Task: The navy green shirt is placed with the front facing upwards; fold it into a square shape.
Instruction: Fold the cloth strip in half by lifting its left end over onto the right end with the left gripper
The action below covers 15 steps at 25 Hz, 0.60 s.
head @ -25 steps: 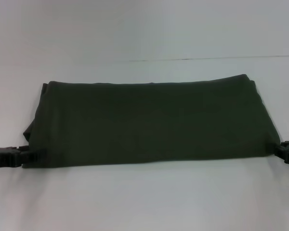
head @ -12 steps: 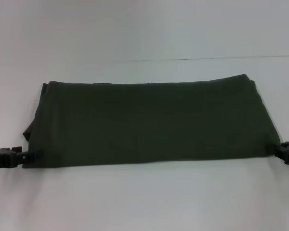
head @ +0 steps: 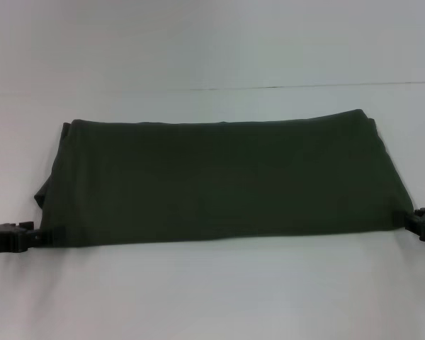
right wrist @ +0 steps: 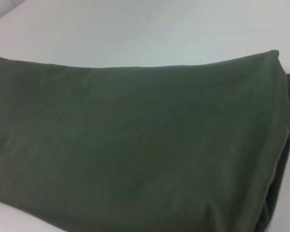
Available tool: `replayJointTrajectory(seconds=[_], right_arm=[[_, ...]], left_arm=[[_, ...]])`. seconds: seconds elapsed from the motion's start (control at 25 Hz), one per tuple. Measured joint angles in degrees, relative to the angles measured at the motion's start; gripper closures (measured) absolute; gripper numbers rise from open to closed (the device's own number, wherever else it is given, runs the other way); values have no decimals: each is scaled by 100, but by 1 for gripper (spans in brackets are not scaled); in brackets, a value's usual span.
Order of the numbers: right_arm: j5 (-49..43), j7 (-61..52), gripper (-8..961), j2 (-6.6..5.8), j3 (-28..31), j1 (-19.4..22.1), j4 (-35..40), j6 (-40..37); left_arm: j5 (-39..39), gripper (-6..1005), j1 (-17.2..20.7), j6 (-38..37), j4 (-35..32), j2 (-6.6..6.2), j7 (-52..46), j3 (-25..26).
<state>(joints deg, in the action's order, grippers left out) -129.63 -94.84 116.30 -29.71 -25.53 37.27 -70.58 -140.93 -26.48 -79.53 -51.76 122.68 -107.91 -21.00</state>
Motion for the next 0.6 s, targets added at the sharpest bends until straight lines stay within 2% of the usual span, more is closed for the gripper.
replayJointTrajectory(seconds=[0.6], right_arm=[[0,9,919,-2,0,-5,0,0]], left_arm=[[-21,202,-38,165,140,5,-2,-106]])
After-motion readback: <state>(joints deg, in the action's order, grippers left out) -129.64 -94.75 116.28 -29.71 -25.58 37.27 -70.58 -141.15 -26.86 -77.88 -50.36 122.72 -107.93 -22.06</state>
